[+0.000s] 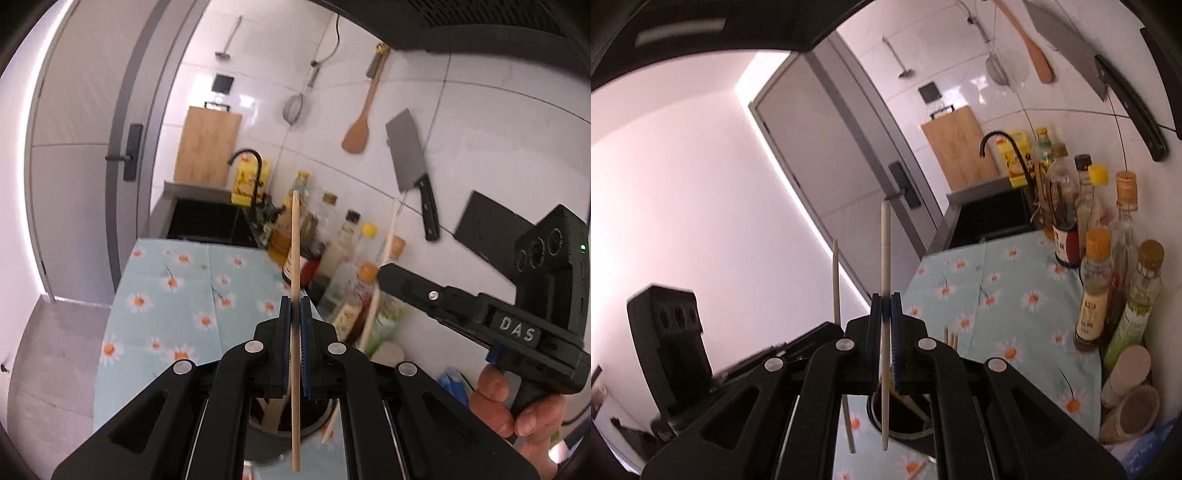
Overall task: Organize utensils
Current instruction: 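Lift both held chopsticks up over the black holder, then open both tools to drop the chopsticks into the holder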
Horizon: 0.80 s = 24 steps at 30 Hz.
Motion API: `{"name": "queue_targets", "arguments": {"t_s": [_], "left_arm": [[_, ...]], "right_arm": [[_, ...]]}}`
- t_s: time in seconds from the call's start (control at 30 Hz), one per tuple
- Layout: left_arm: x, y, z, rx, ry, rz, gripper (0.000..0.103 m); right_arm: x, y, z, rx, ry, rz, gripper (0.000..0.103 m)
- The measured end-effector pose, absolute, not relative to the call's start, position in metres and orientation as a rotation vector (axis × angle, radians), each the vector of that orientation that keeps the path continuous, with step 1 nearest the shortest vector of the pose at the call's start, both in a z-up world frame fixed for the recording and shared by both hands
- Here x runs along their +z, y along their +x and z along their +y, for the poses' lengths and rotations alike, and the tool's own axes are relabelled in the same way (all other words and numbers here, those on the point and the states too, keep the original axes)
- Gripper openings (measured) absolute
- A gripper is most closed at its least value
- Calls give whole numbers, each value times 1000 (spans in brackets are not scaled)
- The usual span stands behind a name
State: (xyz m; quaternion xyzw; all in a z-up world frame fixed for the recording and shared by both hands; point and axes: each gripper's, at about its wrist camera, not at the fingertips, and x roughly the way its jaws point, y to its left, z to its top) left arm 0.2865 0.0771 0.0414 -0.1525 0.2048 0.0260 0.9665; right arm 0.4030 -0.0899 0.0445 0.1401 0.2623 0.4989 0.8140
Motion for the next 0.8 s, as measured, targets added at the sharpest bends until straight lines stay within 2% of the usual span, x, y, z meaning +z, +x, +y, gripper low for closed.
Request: {"name": "queue_targets", "arguments": {"t_s": [0.47, 0.8], "left_arm": [[38, 298, 94, 115, -363, 239, 4], [2, 301, 86, 100, -362, 283, 4]], "right_arm": [[40, 428, -81, 1015, 327, 536, 6], [5, 428, -68, 996, 283, 601, 6]]}}
